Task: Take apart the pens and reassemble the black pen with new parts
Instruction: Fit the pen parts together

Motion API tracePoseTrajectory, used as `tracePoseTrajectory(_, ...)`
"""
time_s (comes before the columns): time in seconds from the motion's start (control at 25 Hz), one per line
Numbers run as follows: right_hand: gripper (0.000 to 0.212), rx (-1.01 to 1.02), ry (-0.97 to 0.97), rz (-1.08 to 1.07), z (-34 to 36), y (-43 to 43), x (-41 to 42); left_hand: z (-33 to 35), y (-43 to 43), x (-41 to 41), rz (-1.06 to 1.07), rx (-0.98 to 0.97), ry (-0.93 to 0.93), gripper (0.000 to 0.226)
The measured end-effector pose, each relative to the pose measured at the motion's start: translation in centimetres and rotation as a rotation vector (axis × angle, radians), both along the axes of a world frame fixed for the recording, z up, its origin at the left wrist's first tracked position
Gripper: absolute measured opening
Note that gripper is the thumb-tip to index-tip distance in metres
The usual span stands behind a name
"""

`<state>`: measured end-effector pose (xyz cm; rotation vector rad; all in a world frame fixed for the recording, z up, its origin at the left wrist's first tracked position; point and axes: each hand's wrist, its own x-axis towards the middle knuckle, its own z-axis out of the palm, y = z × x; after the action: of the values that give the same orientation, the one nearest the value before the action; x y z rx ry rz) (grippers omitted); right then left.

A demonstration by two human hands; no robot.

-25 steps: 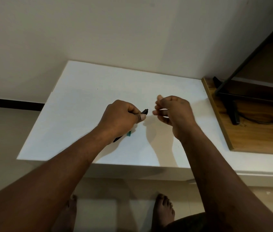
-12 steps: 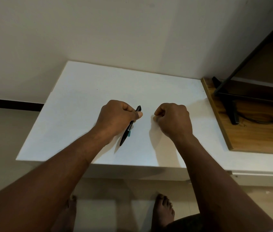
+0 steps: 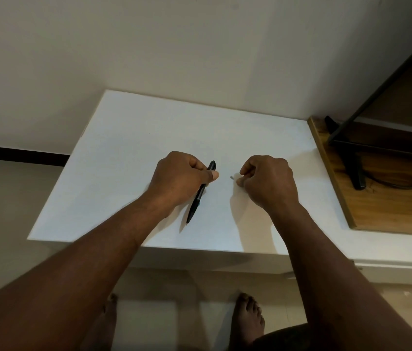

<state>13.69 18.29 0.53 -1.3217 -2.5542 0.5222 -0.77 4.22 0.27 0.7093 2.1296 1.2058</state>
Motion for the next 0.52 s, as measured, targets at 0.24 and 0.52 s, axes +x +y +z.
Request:
tracePoseTrajectory(0.24,0.013,-0.036,0.017,0.003,0.1,-0.3,-0.2,0.3,0.0,0.1,-0.008,-0.022,0.004,0.024)
tracePoseTrajectory(0.52,0.007,-0.547,0.276,0.091,2.4,-1.5,-0.9,0.9,-0.2,0.5,0.004,0.002,0.033,0.025)
